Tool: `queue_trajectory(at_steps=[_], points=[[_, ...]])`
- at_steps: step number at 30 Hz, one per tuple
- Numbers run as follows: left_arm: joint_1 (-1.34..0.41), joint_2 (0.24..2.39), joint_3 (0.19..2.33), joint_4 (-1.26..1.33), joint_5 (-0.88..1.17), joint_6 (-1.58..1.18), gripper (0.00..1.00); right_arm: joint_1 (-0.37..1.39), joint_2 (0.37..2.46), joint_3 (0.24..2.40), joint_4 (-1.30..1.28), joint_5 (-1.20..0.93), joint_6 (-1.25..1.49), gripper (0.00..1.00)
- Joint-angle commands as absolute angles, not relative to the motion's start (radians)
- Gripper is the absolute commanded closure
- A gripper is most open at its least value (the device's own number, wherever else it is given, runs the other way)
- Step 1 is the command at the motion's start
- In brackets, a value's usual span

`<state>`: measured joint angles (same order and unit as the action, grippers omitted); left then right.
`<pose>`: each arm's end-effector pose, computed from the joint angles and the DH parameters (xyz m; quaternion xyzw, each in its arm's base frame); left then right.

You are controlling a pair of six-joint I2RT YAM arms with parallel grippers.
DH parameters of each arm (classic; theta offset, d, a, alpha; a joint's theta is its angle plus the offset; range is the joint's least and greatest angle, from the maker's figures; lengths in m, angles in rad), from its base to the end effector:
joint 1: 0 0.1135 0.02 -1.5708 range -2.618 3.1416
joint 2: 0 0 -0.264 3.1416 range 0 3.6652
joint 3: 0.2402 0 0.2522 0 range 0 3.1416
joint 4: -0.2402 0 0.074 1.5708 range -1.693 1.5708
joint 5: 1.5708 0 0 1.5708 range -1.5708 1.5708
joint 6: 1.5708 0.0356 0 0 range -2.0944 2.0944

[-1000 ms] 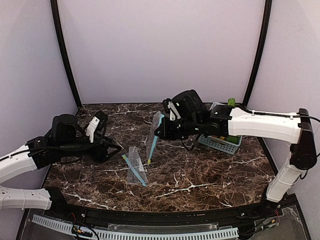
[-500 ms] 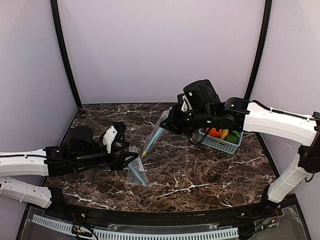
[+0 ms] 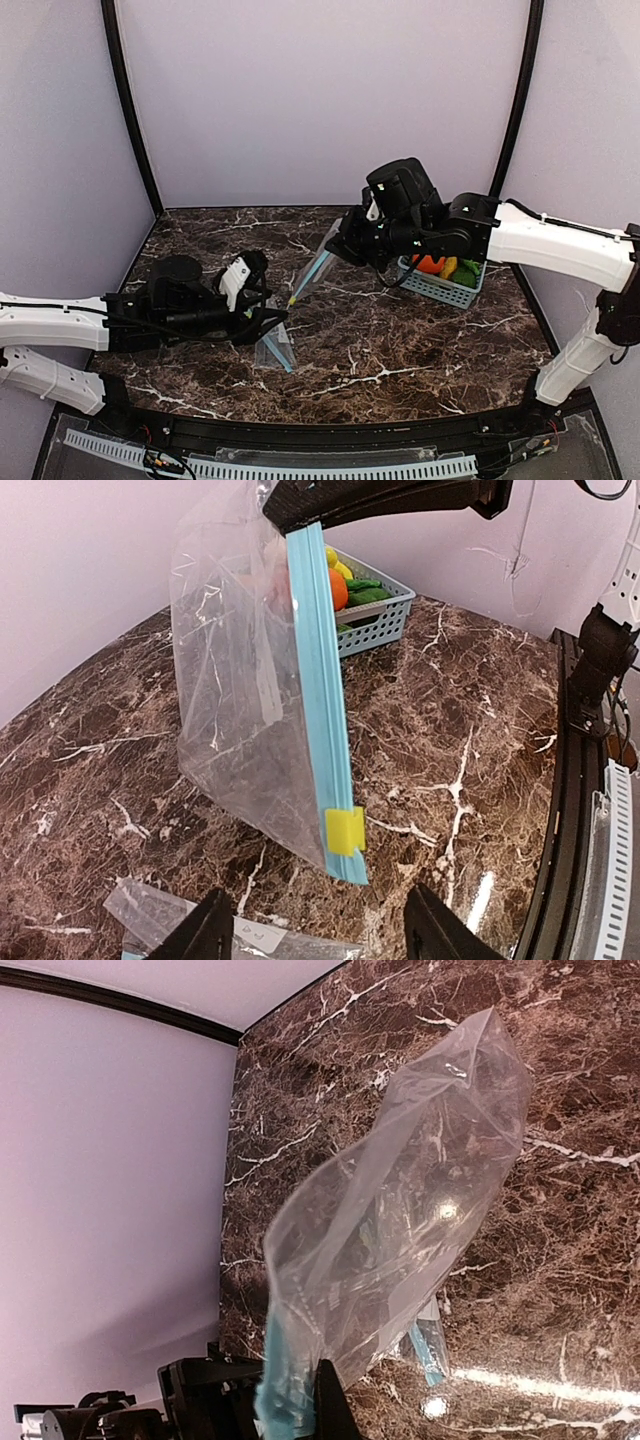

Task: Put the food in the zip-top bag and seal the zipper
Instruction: Pass from the right arm to the left

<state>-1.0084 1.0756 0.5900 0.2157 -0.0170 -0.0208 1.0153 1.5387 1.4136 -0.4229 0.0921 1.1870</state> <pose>0.1311 -0.2068 0.2553 0.3727 0.7032 -0.2921 0.5304 0.1903 0.3003 0.3493 0.0971 0.8660 0.4178 0.2571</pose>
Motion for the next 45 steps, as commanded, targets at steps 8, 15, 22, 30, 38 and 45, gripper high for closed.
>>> queue_trajectory(at_steps=[8,15,22,30,38,45], points=[[-1.037,1.172,0.673,0.202,-0.061,0.023,0.56,1.011,1.517,1.430,-0.436,0.142,1.187,1.00],[-1.037,1.197,0.687,0.204,-0.079,0.016,0.74,1.009,1.514,1.425,-0.436,0.148,1.187,1.00],[-1.039,1.205,0.697,0.208,-0.091,0.014,0.78,1.008,1.514,1.422,-0.436,0.149,1.189,1.00],[-1.039,1.217,0.707,0.199,-0.098,0.013,0.86,1.008,1.512,1.413,-0.437,0.145,1.195,1.00],[-1.040,1.218,0.708,0.201,-0.097,0.005,0.96,1.008,1.512,1.399,-0.436,0.149,1.200,1.00],[-1.040,1.208,0.716,0.189,-0.082,0.012,0.99,1.006,1.510,1.377,-0.437,0.164,1.210,1.00]])
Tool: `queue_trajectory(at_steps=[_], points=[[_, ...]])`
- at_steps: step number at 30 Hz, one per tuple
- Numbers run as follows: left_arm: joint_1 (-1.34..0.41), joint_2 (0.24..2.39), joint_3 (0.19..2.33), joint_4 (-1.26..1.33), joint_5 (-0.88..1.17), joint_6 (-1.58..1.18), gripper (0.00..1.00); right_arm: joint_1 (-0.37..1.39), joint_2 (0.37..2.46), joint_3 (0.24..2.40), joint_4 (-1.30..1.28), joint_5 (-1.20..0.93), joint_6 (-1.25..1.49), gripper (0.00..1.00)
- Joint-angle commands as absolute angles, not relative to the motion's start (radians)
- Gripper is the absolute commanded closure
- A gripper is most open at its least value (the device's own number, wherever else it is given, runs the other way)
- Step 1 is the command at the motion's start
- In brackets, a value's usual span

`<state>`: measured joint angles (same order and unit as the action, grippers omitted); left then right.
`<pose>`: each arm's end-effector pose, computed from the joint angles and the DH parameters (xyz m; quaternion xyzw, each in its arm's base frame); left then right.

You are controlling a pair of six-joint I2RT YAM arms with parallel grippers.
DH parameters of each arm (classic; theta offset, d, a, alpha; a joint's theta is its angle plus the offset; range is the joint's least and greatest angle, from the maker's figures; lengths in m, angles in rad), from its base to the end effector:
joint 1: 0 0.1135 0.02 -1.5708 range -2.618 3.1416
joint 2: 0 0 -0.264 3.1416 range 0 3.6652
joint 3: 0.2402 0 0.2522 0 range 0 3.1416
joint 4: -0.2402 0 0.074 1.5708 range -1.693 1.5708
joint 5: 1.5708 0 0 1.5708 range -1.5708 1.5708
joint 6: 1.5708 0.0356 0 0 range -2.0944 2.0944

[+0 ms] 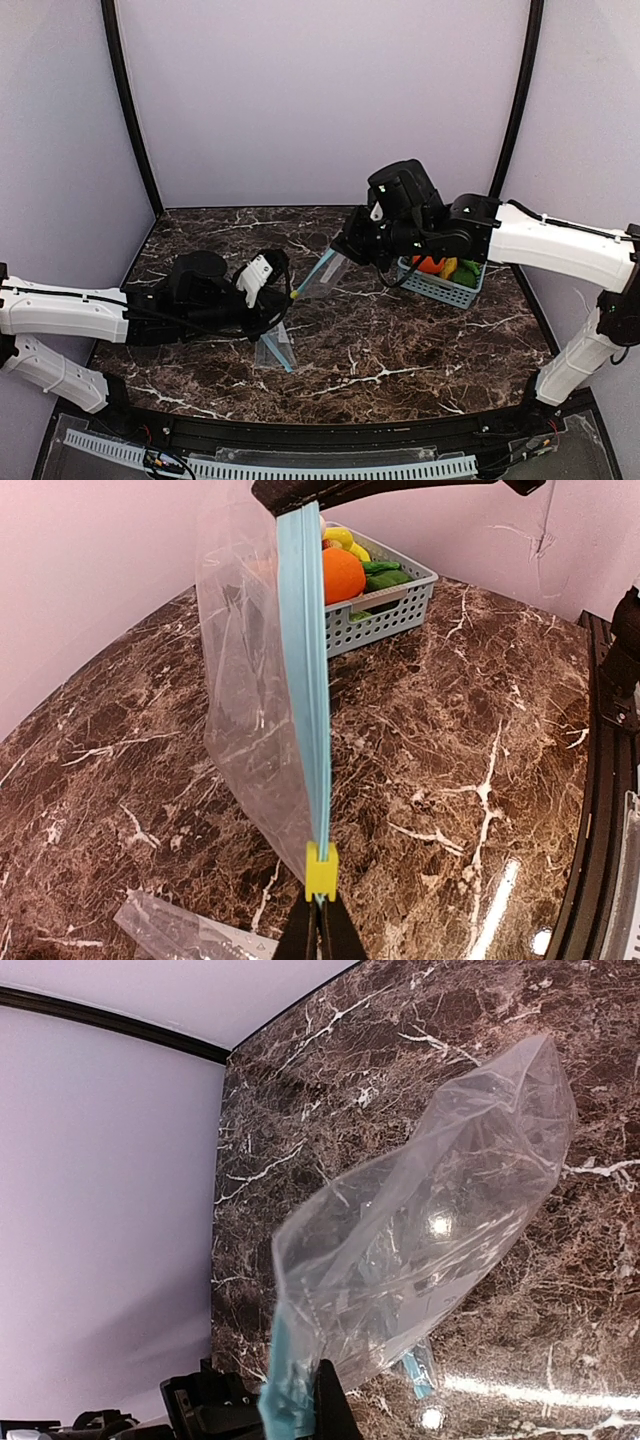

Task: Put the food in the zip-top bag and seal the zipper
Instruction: Pass from the right arm to the left

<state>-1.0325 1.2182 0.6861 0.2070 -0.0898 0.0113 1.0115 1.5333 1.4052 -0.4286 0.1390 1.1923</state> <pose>0.1433 -0.2337 0.2537 0.3818 0.7164 -0.2530 0.5262 0.1917 0.2970 0.3478 0.1123 0.8655 0.4047 0.2731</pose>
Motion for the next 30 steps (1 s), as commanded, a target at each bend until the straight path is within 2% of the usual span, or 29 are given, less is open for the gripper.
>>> queue_trajectory(at_steps=[1,3,4,9,10,12,18,23,26,30], points=[[-1.040,1.199,0.716,0.185,-0.079,0.014,0.99,1.006,1.503,1.367,-0.437,0.173,1.210,1.00],[-1.040,1.188,0.727,0.165,-0.055,0.017,0.99,1.000,1.483,1.346,-0.436,0.194,1.207,1.00],[-1.040,1.186,0.735,0.138,-0.034,0.017,0.99,0.995,1.470,1.333,-0.437,0.202,1.202,0.94],[-1.040,1.185,0.821,-0.008,0.052,0.040,0.99,0.969,1.372,1.259,-0.432,0.267,1.105,0.43],[-1.039,1.187,0.835,-0.065,0.074,0.046,0.99,0.968,1.348,1.245,-0.431,0.282,1.073,0.34],[-1.039,1.190,0.876,-0.148,0.105,0.064,0.99,0.965,1.296,1.221,-0.424,0.299,0.990,0.24],[-1.032,1.245,1.008,-0.399,0.208,0.145,0.99,0.963,1.111,1.130,-0.361,0.300,0.730,0.13],[-1.025,1.264,1.041,-0.459,0.359,0.258,0.99,0.963,1.014,1.072,-0.334,0.268,0.475,0.07],[-1.021,1.286,1.064,-0.478,0.418,0.318,0.99,0.962,1.005,1.062,-0.352,0.134,0.315,0.06],[-1.000,1.339,1.106,-0.539,0.490,0.384,0.99,0.962,1.073,1.117,-0.440,-0.135,0.210,0.11]])
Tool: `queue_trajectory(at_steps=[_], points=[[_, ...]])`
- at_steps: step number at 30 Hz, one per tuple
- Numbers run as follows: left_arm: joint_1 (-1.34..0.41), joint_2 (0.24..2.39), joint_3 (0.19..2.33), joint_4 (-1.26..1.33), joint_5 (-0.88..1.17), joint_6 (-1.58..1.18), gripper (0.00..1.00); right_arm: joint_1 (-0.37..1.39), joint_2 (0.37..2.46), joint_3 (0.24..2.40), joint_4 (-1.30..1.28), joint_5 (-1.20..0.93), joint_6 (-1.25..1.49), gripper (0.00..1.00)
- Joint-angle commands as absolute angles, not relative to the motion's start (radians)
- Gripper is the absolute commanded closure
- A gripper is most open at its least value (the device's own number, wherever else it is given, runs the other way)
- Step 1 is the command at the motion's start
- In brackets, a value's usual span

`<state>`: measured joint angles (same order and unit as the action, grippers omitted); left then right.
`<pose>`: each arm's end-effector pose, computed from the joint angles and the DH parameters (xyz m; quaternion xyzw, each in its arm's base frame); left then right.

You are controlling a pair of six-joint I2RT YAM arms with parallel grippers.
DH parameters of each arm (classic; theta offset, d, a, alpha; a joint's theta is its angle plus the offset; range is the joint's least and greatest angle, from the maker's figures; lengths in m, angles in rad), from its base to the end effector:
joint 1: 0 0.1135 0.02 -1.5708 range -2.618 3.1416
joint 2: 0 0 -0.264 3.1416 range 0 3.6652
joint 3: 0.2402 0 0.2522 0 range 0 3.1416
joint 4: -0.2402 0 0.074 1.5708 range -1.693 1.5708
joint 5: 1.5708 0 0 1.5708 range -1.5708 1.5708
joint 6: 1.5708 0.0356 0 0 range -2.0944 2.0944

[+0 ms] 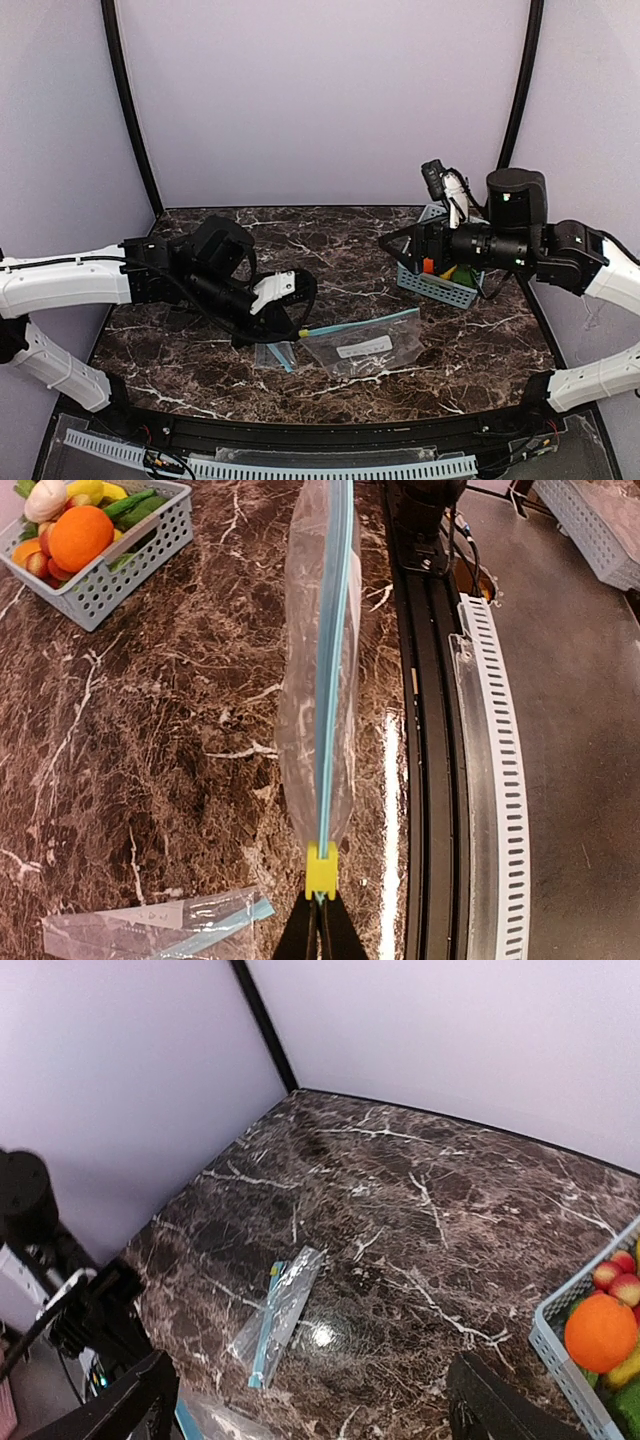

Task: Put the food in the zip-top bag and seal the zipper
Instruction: Pass from the right arm to the left, then pass from the left arm to the right

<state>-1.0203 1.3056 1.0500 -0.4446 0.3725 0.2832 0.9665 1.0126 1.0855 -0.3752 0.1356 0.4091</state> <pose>0.1380 -0.2496 0.2953 0.6026 0.6610 -0.3059 0.3261 0.1315 0.1819 0.3826 -0.1825 0.7837 0.3332 0.4914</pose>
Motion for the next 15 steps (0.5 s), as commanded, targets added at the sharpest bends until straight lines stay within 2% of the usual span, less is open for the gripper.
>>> queue_trajectory(at_steps=[1,9,15], points=[[-0.995,1.347,1.107,-0.544,0.524,0.385,0.99,0.962,1.098,1.136,-0.467,-0.185,0.195,0.13],[-0.983,1.377,1.077,-0.542,0.584,0.381,0.99,0.972,1.281,1.220,-0.590,-0.496,0.110,0.22],[-0.981,1.399,1.085,-0.559,0.583,0.379,0.99,0.985,1.360,1.230,-0.635,-0.574,0.081,0.32]])
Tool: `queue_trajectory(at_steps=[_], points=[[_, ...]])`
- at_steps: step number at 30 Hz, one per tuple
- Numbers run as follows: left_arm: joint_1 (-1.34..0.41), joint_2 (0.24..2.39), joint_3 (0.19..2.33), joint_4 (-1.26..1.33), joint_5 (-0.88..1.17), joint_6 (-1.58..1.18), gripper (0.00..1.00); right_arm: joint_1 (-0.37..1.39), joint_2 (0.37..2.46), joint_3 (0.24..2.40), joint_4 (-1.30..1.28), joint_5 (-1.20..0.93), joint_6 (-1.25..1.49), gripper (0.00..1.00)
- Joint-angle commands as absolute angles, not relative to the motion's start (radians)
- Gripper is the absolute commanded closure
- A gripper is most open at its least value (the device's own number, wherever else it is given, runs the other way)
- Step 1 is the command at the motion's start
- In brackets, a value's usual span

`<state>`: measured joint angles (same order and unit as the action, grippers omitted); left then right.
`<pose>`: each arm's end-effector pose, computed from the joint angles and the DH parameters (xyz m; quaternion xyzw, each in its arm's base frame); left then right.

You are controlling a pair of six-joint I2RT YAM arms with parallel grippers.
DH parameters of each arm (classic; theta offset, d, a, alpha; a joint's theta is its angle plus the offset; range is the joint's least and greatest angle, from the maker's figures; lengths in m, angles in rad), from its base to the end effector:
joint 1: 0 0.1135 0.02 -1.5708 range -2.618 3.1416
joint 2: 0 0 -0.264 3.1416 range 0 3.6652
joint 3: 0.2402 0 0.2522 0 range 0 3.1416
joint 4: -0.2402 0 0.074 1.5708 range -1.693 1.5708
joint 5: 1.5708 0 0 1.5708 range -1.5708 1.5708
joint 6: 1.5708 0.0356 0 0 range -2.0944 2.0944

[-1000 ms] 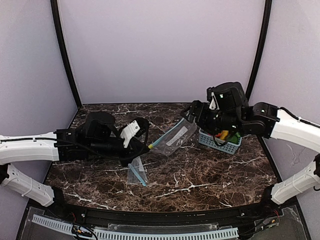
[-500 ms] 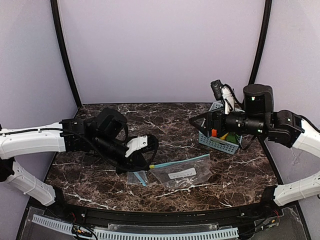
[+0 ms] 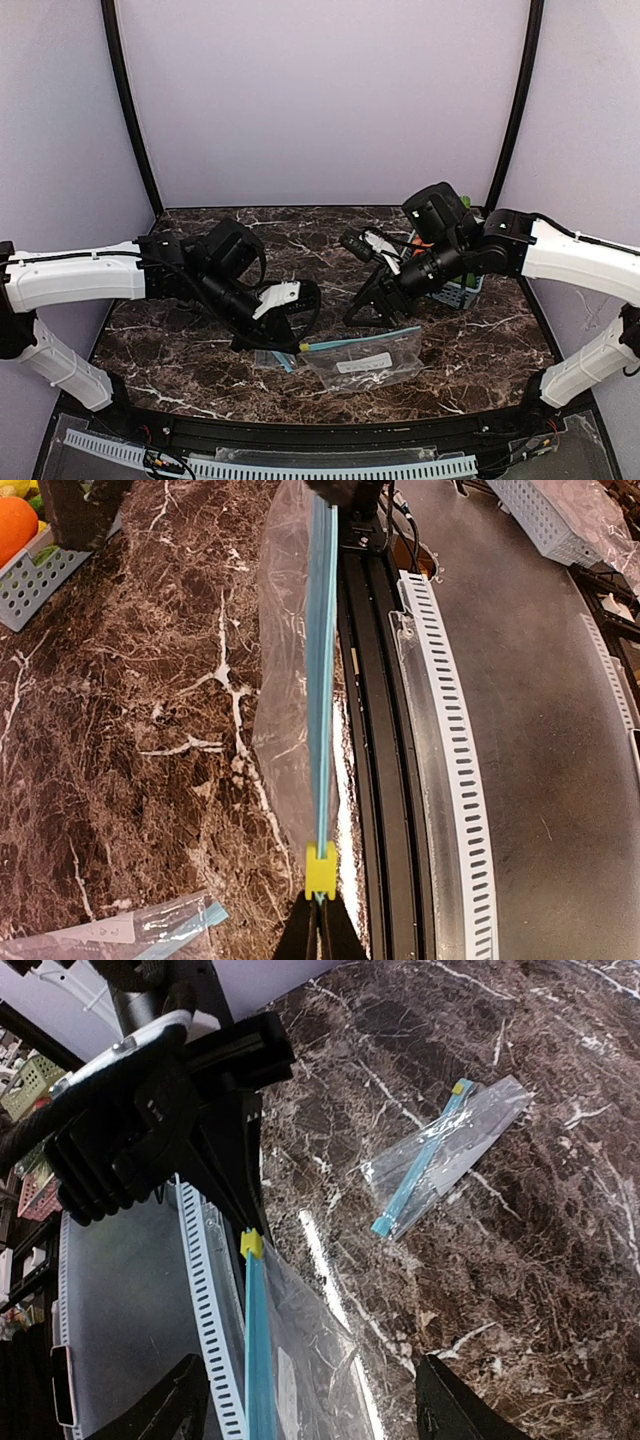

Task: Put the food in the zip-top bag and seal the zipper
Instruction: Pass from the left arm to the right

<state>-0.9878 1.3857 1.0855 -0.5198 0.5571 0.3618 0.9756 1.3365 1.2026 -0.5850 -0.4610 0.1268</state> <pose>0.1463 -0.2560 0.2817 0.6376 0.6355 -0.3519 0.2566 0.1490 0.2483 0.3273 -0.4511 0.7690 0.3879 0.2337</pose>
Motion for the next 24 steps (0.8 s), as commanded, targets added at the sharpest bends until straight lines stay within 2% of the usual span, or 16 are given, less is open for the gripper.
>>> queue_trajectory(at_steps=[1,12,24], points=[[-0.980,1.400,1.085,-0.558,0.582,0.378,0.99,0.986,1.364,1.228,-0.639,-0.586,0.077,0.34],[-0.959,1.442,1.106,-0.573,0.611,0.376,0.99,1.006,1.410,1.209,-0.697,-0.631,0.052,0.49],[-0.953,1.428,1.104,-0.563,0.640,0.367,0.99,1.016,1.437,1.207,-0.696,-0.520,0.010,0.51]])
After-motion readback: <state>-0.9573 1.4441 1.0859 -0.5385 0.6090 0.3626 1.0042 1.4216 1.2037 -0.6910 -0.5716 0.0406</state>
